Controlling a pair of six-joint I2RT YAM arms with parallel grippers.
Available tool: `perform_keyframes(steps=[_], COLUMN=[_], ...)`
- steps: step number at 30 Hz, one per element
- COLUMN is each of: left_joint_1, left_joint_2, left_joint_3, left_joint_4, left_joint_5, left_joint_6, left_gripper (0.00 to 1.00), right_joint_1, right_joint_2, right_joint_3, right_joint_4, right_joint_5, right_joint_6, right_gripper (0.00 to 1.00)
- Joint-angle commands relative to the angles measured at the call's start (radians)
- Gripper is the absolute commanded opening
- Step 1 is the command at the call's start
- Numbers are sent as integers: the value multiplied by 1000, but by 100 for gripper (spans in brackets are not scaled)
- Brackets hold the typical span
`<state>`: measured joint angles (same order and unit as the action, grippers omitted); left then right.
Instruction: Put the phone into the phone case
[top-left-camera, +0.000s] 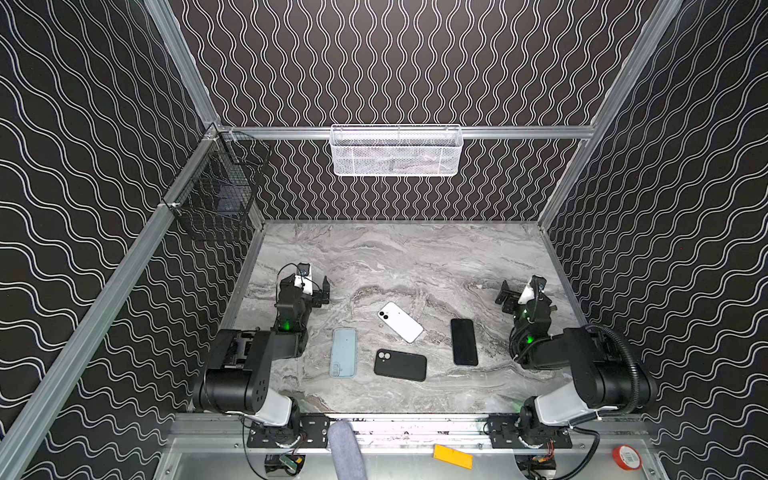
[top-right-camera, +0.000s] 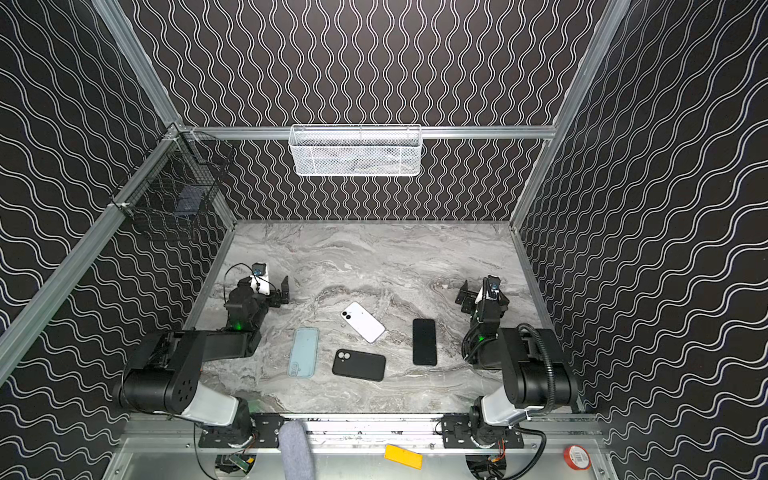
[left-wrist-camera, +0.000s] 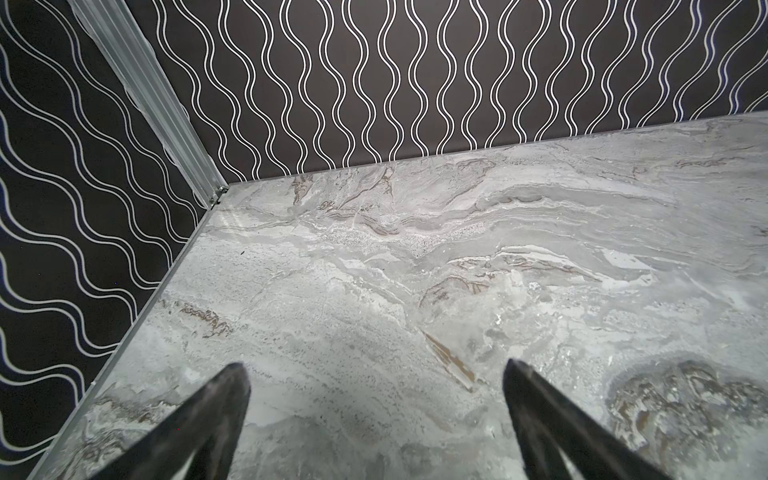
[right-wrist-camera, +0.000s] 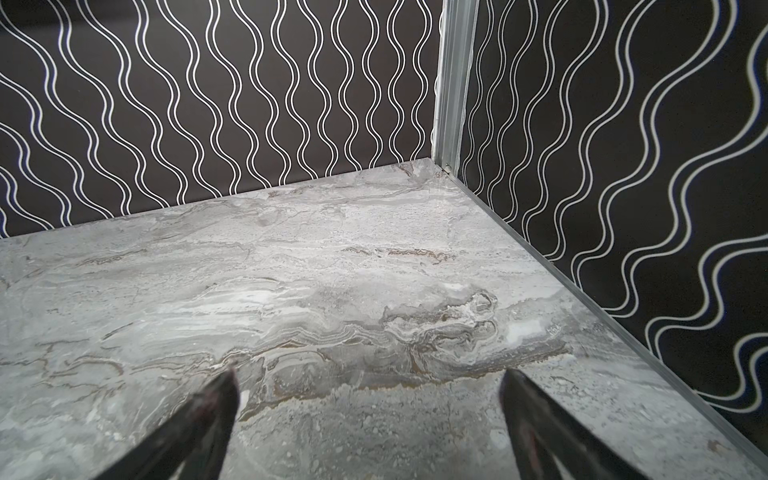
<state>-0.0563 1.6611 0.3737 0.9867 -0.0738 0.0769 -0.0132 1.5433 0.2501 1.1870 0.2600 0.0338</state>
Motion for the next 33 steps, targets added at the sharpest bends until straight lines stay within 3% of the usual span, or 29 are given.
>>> perform_keyframes(steps=[1, 16, 21, 22, 25, 28, 30, 32, 33], left_joint_1=[1, 3, 2, 3, 3, 3, 4, 4, 4], left_joint_2=[2, -7, -160, -184, -285, -397, -462, -500, -507], left_joint_3=[2, -2, 85, 94, 98, 149, 247, 375, 428], left_joint_4=[32, 35, -244, -278, -308, -386, -541, -695, -750], left_joint_5=[9, 29, 68, 78, 101, 129, 168, 210, 228], left_joint_6=[-6, -11, 0, 4, -17, -85, -167, -259, -315], left_gripper=[99, 99, 99, 99, 99, 99, 99, 99, 99], right_joint_1=[1, 1, 2, 13, 15, 13, 13, 8, 2], right_joint_2=[1, -4, -66, -87, -248, -428, -504, -550, -565], right_joint_3=[2, -4, -60, -60, -20, 83, 173, 287, 326], right_joint_4=[16, 31, 95, 78, -137, -403, -598, -834, -897], right_joint_5=[-2, 24, 6, 45, 70, -12, -15, 19, -17], right_joint_6=[5, 8, -12, -15, 4, 60, 208, 473, 522], right_gripper=[100, 100, 100, 100, 100, 100, 99, 100, 99])
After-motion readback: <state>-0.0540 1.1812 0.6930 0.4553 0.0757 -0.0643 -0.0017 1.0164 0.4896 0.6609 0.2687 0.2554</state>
